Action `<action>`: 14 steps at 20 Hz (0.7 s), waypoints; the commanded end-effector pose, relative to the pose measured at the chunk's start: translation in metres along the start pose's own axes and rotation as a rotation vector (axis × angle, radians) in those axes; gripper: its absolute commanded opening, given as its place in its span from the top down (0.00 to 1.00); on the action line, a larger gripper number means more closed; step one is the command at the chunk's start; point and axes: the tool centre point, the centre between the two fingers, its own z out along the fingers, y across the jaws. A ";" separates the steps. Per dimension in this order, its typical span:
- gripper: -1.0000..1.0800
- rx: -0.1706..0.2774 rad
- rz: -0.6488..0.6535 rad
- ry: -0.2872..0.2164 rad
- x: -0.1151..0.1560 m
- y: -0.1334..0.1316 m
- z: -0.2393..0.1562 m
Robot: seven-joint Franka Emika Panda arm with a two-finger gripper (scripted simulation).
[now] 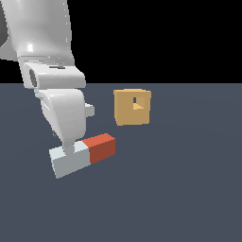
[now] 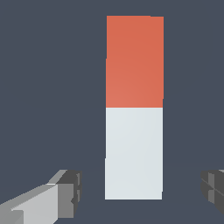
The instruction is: Insert the peg into the horizontal hole in a box.
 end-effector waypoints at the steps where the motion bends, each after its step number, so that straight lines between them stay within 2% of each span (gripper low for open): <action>1: 0.04 0.000 0.009 0.000 -0.001 -0.001 0.001; 7: 0.04 0.000 0.004 0.000 -0.001 -0.001 0.007; 14: 0.04 0.000 0.007 0.000 -0.001 -0.002 0.035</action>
